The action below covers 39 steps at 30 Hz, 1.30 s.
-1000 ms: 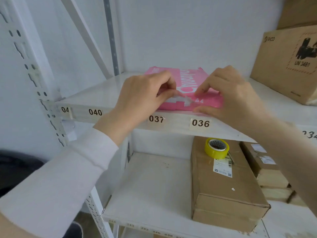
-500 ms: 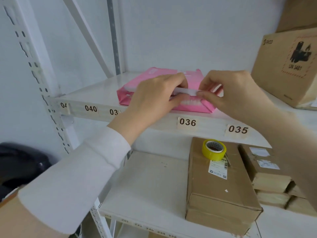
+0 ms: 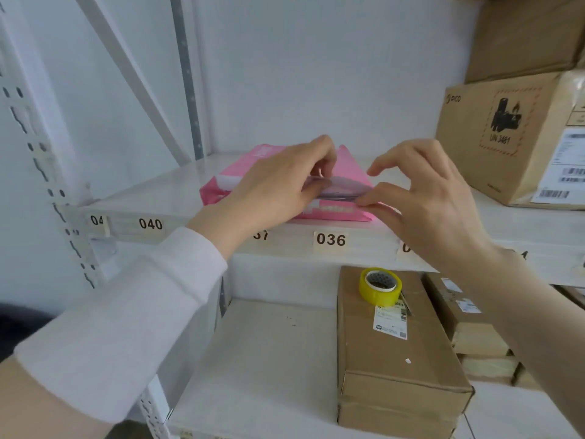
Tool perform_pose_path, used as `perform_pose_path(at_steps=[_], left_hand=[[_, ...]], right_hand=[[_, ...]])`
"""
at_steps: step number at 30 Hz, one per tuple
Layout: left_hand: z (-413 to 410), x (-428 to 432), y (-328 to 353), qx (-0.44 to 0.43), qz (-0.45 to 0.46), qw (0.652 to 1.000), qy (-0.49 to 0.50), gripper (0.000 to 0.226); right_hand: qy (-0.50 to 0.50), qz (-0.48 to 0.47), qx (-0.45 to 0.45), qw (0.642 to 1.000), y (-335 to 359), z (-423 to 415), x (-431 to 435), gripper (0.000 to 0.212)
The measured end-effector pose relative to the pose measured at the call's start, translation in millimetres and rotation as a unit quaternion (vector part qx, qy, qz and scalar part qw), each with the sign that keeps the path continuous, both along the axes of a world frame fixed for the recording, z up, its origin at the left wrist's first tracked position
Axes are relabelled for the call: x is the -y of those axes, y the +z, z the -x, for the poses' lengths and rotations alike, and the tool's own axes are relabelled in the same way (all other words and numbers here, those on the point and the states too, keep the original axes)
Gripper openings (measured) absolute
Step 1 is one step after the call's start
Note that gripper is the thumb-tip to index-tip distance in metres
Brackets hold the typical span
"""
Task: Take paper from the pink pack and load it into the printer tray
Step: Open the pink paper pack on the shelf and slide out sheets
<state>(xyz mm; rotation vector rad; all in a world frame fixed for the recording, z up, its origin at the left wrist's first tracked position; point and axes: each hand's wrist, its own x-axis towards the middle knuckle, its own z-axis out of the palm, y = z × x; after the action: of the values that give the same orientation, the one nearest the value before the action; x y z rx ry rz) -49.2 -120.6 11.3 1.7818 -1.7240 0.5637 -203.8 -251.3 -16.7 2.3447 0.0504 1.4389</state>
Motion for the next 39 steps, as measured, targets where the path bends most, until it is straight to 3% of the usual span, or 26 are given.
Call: perform_pose_path(at_steps=[4, 8, 19, 26, 32, 39], left_hand=[[3.1, -4.2, -2.8, 0.051, 0.027, 0.994, -0.095, 0.007], [5.5, -2.7, -13.9, 0.144, 0.028, 0.987, -0.063, 0.026], [17.0, 6.7, -26.9, 0.107, 0.077, 0.991, 0.015, 0.037], [11.7, 7.9, -31.1, 0.111, 0.083, 0.99, 0.03, 0.034], [8.4, -5.2, -35.6, 0.171, 0.062, 0.982, 0.042, 0.035], [-32.5, -54.0, -38.2, 0.216, 0.032, 0.968, 0.123, 0.035]], right_hand=[[0.016, 0.017, -0.008, 1.0, 4.6, 1.2, 1.0, 0.011], [0.032, 0.013, -0.007, 0.999, 2.0, 1.3, 1.8, 0.013], [0.006, 0.022, -0.003, 1.0, -9.0, 8.9, 3.9, 0.019], [-0.044, 0.001, -0.063, 0.997, -8.2, 14.9, 3.6, 0.012], [-0.061, -0.026, -0.059, 0.996, -7.5, 14.6, -0.6, 0.025], [-0.048, -0.023, -0.03, 0.998, -12.0, 9.9, -1.2, 0.004]])
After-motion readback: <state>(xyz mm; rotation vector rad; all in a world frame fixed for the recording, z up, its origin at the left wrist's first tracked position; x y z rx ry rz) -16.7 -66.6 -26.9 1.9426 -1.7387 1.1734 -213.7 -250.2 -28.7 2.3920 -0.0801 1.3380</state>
